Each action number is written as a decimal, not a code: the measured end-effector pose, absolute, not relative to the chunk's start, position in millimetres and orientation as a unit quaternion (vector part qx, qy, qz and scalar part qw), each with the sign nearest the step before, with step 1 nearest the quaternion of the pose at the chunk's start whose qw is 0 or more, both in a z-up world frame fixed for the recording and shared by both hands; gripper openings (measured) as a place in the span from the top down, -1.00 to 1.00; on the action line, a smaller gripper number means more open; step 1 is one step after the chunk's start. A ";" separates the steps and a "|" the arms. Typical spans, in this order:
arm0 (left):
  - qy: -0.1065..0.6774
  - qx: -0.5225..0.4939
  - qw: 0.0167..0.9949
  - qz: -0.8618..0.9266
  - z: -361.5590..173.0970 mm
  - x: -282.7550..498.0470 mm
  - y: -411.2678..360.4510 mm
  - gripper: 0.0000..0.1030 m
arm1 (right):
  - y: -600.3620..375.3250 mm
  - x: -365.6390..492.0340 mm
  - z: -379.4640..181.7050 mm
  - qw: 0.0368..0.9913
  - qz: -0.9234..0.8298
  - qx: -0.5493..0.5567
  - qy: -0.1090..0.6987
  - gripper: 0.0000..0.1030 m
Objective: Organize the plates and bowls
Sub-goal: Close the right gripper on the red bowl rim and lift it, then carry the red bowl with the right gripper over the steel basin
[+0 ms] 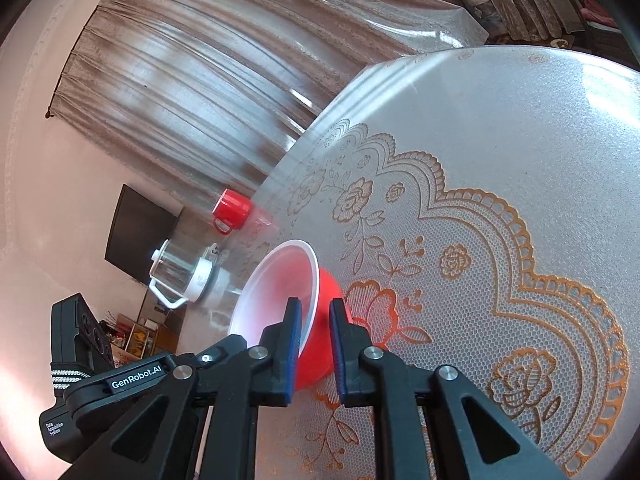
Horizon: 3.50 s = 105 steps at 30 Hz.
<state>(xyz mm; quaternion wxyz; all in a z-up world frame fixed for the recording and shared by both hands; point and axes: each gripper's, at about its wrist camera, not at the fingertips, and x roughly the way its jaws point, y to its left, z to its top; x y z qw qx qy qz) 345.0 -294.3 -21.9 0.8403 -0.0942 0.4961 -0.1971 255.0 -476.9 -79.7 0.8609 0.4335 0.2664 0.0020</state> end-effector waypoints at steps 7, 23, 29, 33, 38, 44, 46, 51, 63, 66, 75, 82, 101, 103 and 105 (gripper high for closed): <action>0.500 -0.102 0.843 -0.167 -22.6 335.1 -270.4 0.87 | -471.2 257.6 -78.5 0.864 0.032 0.422 0.272 0.75; 0.498 -0.102 0.846 -0.161 -17.3 298.5 -208.8 0.83 | -437.2 271.3 -90.8 0.839 0.146 0.417 0.317 0.75; 0.479 -0.104 0.857 -0.156 -5.3 286.6 -184.5 0.83 | -408.8 276.5 -76.7 0.845 0.138 0.388 0.339 0.75; 0.472 -0.128 0.859 -0.152 1.3 280.4 -156.0 0.83 | -386.8 277.8 -65.6 0.847 0.144 0.378 0.345 0.75; 0.459 -0.153 0.862 -0.149 9.8 265.5 -120.1 0.83 | -353.2 278.9 -49.2 0.854 0.154 0.349 0.354 0.75; 0.441 -0.173 0.870 -0.137 18.5 241.8 -75.5 0.83 | -306.6 279.5 -29.4 0.859 0.168 0.314 0.367 0.75; 0.433 -0.177 0.874 -0.133 22.2 234.7 -61.9 0.83 | -290.9 278.6 -25.3 0.860 0.174 0.306 0.370 0.75; 0.410 -0.181 0.886 -0.121 34.3 218.0 -29.4 0.83 | -253.1 275.2 -11.1 0.863 0.192 0.287 0.367 0.75; 0.377 -0.208 0.898 -0.093 42.7 181.7 45.0 0.83 | -174.6 257.7 3.0 0.859 0.239 0.244 0.381 0.73; 0.373 -0.220 0.897 -0.086 41.7 170.8 62.9 0.83 | -158.0 253.4 2.8 0.853 0.254 0.240 0.387 0.73; 0.376 -0.252 0.890 -0.058 30.9 140.7 107.1 0.83 | -105.9 240.9 -5.5 0.834 0.287 0.216 0.418 0.72; 0.385 -0.271 0.881 -0.037 16.8 129.5 128.2 0.83 | -75.9 232.1 -17.1 0.824 0.296 0.189 0.444 0.70; 0.416 -0.253 0.874 -0.002 -13.3 127.2 133.1 0.83 | -57.8 218.7 -34.3 0.827 0.284 0.145 0.464 0.49; 0.418 -0.252 0.873 0.002 -15.9 128.4 132.9 0.83 | -57.2 217.8 -35.7 0.829 0.281 0.140 0.463 0.50; 0.418 -0.241 0.876 0.013 -16.8 128.2 131.9 0.83 | -55.0 215.9 -34.7 0.835 0.278 0.128 0.458 0.55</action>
